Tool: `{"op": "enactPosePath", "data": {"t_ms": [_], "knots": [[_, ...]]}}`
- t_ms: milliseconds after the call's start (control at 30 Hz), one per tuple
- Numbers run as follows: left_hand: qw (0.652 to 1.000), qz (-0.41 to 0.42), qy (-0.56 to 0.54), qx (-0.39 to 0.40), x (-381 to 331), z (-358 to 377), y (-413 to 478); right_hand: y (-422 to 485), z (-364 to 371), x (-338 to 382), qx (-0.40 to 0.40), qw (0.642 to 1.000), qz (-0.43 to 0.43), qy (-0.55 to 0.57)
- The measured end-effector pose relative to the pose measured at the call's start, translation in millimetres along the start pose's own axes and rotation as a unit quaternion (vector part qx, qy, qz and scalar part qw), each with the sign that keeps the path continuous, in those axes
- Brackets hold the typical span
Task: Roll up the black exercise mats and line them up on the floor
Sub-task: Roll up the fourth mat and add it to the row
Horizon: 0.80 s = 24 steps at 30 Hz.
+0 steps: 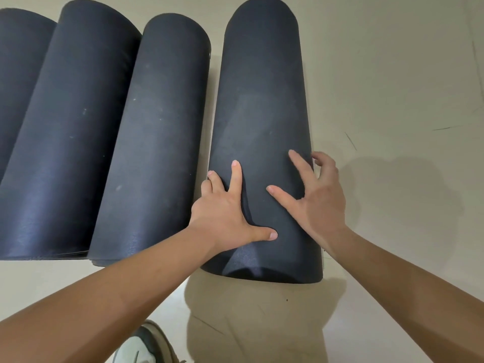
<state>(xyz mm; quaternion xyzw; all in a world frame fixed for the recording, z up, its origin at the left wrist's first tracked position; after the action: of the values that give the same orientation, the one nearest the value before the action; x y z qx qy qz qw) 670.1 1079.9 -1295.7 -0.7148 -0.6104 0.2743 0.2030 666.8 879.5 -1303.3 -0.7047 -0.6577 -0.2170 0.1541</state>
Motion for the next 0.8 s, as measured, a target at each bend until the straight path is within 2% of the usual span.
{"op": "enactPosePath", "data": {"t_ms": [67,133,267,367,500,667,800], "knots": [[1.000,0.012,-0.007,-0.011,-3.3,-4.6,-7.1,-1.2,-5.1,7.6,-0.039,0.996,-0.085,-0.011],[0.999,0.031,-0.008,-0.026,-6.2,-11.5,-16.0,0.0,-4.3,6.2,-0.021,0.996,-0.080,0.013],[0.987,0.110,0.025,-0.113,-11.1,-37.5,-26.3,0.9,-9.8,6.2,0.019,0.997,-0.055,0.056],[0.986,0.133,0.049,-0.090,-15.6,-32.5,-21.4,1.2,-17.5,3.5,0.059,0.995,-0.063,0.059],[0.988,0.117,0.094,-0.045,-10.9,-15.4,-10.6,-1.5,-9.5,14.4,0.151,0.984,-0.082,-0.043],[0.989,0.090,0.113,-0.006,-2.1,7.4,-0.6,-1.3,9.8,25.0,0.123,0.978,-0.093,-0.137],[0.989,0.087,0.121,-0.013,-0.5,13.8,6.5,-1.9,22.2,23.0,0.125,0.973,-0.089,-0.174]]}}
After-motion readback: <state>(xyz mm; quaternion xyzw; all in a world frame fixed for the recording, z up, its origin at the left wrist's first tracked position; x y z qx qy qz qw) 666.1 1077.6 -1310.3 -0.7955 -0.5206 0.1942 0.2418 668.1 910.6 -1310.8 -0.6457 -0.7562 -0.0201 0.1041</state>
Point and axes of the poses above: each hand's wrist, its own y-axis towards the middle knuckle, its own z-axis out of the palm, x = y × z, the point moved 7 cm from there along y, towards the middle knuckle, and after that the axes turned 7 degrees about x, right-handed, at the moved point
